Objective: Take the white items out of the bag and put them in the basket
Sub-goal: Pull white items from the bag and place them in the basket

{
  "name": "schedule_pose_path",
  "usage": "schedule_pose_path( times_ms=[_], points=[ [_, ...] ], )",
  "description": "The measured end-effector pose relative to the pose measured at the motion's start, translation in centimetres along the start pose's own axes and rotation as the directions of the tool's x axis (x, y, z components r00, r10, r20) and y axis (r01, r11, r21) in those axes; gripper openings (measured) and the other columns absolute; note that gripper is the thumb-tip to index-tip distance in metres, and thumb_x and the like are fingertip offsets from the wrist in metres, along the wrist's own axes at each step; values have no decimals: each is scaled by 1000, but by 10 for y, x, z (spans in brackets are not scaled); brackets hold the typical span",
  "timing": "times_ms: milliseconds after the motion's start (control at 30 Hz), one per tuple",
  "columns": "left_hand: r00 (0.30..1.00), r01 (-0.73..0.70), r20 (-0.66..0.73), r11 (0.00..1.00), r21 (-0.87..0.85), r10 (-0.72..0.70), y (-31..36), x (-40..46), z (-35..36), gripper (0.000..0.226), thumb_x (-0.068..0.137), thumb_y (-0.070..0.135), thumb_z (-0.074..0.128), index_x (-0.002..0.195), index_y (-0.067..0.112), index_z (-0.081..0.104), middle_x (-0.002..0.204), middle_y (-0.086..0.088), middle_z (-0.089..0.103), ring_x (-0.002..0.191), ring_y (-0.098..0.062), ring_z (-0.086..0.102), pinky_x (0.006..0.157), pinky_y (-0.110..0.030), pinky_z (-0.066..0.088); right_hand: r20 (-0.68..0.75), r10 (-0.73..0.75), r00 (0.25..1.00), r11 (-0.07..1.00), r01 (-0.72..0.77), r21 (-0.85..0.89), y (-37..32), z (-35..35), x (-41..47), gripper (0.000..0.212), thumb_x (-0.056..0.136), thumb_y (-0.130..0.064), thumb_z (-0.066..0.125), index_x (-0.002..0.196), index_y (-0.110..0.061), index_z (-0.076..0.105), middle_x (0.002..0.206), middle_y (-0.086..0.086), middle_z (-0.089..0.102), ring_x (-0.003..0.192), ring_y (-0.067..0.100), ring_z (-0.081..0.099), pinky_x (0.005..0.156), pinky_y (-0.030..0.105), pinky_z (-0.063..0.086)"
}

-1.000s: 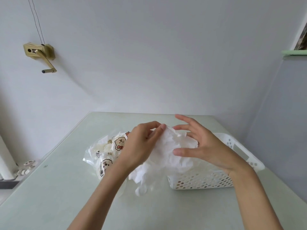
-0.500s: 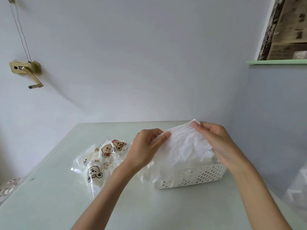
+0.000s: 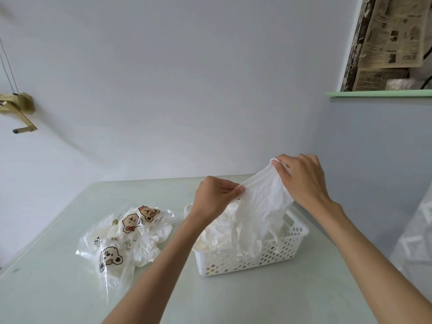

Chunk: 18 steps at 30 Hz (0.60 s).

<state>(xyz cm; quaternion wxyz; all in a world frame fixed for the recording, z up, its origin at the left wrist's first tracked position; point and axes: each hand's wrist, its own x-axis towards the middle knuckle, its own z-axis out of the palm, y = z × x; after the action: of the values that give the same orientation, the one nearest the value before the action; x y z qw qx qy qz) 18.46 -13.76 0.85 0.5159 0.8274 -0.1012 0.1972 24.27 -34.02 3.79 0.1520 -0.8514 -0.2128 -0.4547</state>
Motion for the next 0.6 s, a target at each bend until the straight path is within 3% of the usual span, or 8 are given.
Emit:
schedule_pose_path(
  times_ms=[133, 233, 333, 433, 533, 600],
  points=[
    [999, 12, -48, 1000, 17, -11, -1, 6, -8, 15, 90, 25, 65, 89, 18, 78, 78, 9, 75, 74, 1, 68, 80, -27, 55, -192, -64, 979, 998, 63, -13, -5, 5, -3, 21, 93, -23, 55, 87, -12, 72, 45, 1, 53, 46, 28, 51, 60, 22, 36],
    [978, -6, -208, 1000, 26, 11, -5, -2, -21, 20, 96, 26, 55, 87, 23, 73, 74, 12, 70, 70, -3, 63, 76, -31, 49, -227, -85, 970, 992, 105, 75, -31, 3, -7, 26, 95, -25, 48, 92, -13, 71, 47, -1, 52, 44, 22, 51, 51, 20, 33],
    [896, -13, -445, 1000, -14, 6, 2, -17, -35, 19, 100, 25, 48, 97, 19, 65, 79, 9, 65, 81, -18, 60, 76, -36, 45, -211, -45, 976, 963, 98, 249, -75, -2, -7, 20, 96, -24, 52, 92, -14, 69, 45, -12, 31, 38, 11, 32, 43, 19, 26],
    [809, 1, -588, 1000, 10, 5, 19, -27, -53, 20, 99, 25, 45, 96, 20, 63, 78, 13, 61, 78, -14, 53, 72, -33, 40, -91, 100, 991, 844, -36, 535, -111, -8, -3, 23, 98, -28, 50, 83, -17, 63, 43, -6, 22, 42, 14, 22, 45, 21, 20],
    [853, 63, -522, 992, 106, 2, 23, -21, -69, 17, 96, 32, 49, 92, 28, 64, 83, 12, 64, 82, -18, 57, 75, -33, 43, 7, 190, 982, 672, -136, 728, -116, -11, -1, 29, 98, -30, 51, 74, -15, 58, 41, -5, 25, 43, 13, 22, 46, 19, 20],
    [923, 159, -381, 953, 259, -51, 10, -7, -68, 15, 92, 41, 51, 90, 35, 65, 90, 7, 66, 87, -21, 58, 79, -33, 44, 96, 226, 969, 669, -227, 708, -99, 2, -5, 29, 97, -30, 52, 72, -17, 58, 39, -5, 27, 42, 12, 24, 45, 20, 23]
  ],
)
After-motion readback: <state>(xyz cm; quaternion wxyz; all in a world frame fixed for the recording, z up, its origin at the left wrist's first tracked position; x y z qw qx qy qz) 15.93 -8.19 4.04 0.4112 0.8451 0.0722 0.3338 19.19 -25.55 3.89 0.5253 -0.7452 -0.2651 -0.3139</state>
